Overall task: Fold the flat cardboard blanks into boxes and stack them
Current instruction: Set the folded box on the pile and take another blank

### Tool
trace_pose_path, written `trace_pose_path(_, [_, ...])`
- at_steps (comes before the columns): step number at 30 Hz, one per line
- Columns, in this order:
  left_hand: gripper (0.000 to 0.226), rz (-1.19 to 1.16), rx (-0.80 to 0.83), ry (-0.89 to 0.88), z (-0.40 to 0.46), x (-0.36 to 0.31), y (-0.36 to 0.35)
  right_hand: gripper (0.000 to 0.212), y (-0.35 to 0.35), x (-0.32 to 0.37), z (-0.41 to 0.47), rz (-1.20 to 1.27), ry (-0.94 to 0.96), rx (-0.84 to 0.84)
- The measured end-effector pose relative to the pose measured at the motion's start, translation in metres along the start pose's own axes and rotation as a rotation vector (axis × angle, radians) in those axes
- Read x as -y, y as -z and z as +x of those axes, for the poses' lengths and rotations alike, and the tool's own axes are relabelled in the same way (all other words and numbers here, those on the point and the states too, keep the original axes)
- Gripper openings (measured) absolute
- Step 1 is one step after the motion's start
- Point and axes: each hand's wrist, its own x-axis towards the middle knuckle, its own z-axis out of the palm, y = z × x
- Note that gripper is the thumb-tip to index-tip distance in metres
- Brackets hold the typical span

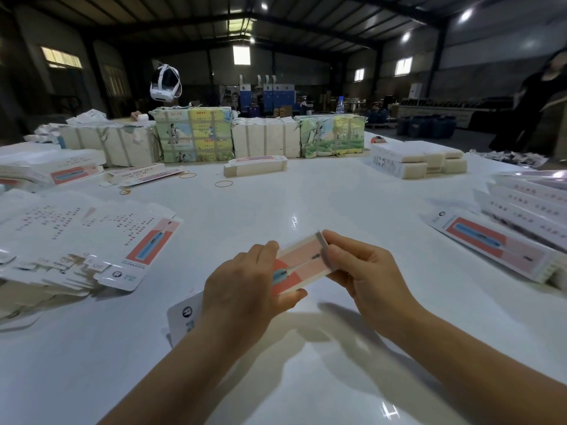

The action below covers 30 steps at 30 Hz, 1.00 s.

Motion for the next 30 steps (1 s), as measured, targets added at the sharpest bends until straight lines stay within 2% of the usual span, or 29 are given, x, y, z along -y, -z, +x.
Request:
trace_pose_path(4, [0.07,-0.01,-0.024,-0.008,-0.001,0.0,-0.001,0.025,0.001,0.0,0.0,0.012,0.029,0.004])
trace_pose_path(8, [0.067,-0.039,-0.045,-0.013,-0.002,0.0,0.001,0.038,0.0,0.002,-0.003,-0.011,0.078,0.041])
trace_pose_path(20, [0.068,-0.089,-0.081,-0.047,-0.002,0.0,0.002,0.05,-0.002,0.005,-0.005,-0.061,0.173,0.091])
trace_pose_path(24, [0.069,-0.052,-0.087,-0.056,-0.001,-0.002,0.001,0.053,-0.002,0.003,-0.008,-0.246,0.295,0.106])
trace_pose_path(30, [0.069,-0.024,-0.072,-0.034,0.0,-0.002,0.0,0.028,-0.004,-0.001,-0.015,-0.619,0.46,0.042])
